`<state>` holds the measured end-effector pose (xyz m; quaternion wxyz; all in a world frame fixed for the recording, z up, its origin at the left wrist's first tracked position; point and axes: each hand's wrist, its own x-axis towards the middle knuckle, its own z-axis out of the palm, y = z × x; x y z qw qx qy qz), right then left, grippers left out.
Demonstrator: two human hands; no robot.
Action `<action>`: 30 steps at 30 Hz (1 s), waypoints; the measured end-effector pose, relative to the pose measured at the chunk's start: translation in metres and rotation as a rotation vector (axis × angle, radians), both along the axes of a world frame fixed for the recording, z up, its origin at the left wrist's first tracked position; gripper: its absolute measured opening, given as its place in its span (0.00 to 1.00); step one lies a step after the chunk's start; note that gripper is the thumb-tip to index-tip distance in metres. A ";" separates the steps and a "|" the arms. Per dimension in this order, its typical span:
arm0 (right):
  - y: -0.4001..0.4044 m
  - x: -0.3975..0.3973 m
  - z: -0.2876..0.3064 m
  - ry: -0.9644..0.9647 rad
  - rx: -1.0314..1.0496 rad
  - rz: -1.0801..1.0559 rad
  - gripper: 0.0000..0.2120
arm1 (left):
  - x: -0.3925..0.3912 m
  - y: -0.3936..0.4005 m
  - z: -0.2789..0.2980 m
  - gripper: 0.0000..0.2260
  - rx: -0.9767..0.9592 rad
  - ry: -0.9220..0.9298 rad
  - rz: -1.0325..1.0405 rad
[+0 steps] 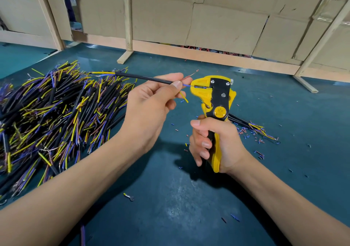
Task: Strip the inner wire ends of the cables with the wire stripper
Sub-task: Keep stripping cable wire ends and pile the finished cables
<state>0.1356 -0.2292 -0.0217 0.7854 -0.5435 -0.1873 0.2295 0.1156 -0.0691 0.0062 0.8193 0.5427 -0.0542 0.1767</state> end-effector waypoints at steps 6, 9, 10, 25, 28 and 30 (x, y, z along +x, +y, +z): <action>0.002 -0.001 -0.003 -0.021 0.019 0.062 0.15 | 0.000 0.000 0.015 0.09 -0.451 0.293 -0.317; 0.001 -0.003 -0.004 -0.036 0.052 0.084 0.14 | 0.004 0.017 0.025 0.16 -0.751 0.313 -0.330; 0.000 -0.003 -0.004 -0.034 0.068 0.091 0.14 | 0.007 0.029 0.027 0.17 -0.830 0.292 -0.283; -0.014 0.019 0.004 -0.028 0.167 -0.324 0.11 | 0.003 0.004 0.006 0.08 0.091 0.193 -0.171; -0.015 0.019 0.003 -0.049 0.088 -0.305 0.08 | 0.004 0.002 0.002 0.08 0.075 0.190 -0.199; -0.014 0.018 0.002 -0.055 0.077 -0.268 0.06 | 0.004 0.001 -0.001 0.08 0.079 0.192 -0.214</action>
